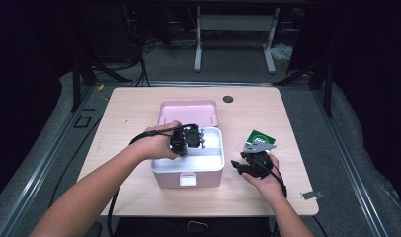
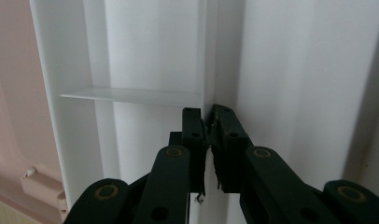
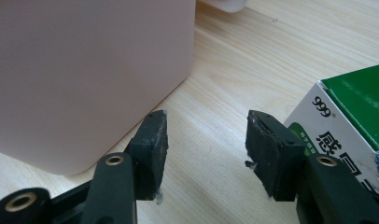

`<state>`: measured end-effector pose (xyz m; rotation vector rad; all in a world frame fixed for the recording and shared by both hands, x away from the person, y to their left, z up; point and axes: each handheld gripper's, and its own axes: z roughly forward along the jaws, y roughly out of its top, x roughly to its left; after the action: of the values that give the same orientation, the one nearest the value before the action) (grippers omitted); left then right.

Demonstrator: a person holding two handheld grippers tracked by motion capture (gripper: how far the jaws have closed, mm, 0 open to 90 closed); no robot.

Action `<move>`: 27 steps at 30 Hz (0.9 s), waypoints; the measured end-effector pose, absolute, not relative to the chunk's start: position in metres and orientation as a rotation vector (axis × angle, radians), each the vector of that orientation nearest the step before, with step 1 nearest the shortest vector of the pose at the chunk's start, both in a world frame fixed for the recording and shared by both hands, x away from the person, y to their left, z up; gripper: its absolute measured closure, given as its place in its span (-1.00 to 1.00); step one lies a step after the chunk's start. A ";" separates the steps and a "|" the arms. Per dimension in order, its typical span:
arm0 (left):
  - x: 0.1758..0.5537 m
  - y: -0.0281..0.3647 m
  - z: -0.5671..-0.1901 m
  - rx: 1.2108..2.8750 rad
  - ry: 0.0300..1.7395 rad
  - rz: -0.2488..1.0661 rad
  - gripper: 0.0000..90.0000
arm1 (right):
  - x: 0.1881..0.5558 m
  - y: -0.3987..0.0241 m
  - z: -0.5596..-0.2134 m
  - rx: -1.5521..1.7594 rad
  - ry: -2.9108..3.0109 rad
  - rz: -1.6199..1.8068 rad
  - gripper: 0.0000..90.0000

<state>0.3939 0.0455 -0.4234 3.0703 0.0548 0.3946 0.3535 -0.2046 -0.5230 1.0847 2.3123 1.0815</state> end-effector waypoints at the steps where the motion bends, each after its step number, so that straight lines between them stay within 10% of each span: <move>1: 0.394 0.046 -0.423 3.066 0.050 0.396 0.87 | 0.353 -0.204 -0.523 1.085 2.313 1.083 0.07; 27: 0.386 0.085 -0.367 2.999 0.148 0.557 0.99 | 0.353 -0.205 -0.522 1.079 2.307 1.089 0.07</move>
<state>0.3864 0.0854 -0.3665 2.9995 0.1481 0.5566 0.3529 -0.2047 -0.5222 1.0795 2.3067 1.0889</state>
